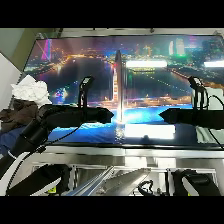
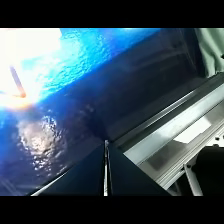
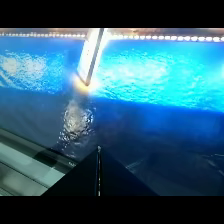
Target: Fold the shirts.
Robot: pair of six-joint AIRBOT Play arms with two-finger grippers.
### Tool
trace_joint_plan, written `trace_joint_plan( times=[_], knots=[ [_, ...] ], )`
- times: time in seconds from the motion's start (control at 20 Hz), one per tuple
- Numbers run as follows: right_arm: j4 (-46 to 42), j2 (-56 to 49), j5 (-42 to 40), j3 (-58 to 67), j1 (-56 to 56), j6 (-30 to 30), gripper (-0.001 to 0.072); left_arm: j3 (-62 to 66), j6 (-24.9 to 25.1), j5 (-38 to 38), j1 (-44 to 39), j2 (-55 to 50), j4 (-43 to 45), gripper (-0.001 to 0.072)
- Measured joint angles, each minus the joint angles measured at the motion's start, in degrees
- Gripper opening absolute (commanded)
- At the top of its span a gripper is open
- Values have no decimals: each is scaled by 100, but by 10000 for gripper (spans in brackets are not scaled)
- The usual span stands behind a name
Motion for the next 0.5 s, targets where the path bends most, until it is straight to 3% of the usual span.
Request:
trace_joint_plan(
  times=[0.25,0.3,0.35,0.4,0.5],
  knots=[
    [0,0,-4,0,0,0,15,83,-13,343,302,109,557,16],
    [0,0,-4,0,0,0,15,90,-13,411,533,173,772,99],
    [0,0,-4,0,0,0,15,94,-11,457,813,236,1019,462],
    [2,0,-7,0,2,0,15,101,-4,470,1172,293,1375,711],
    [0,0,-7,0,2,0,16,122,142,415,1954,304,2203,712]
  ],
)
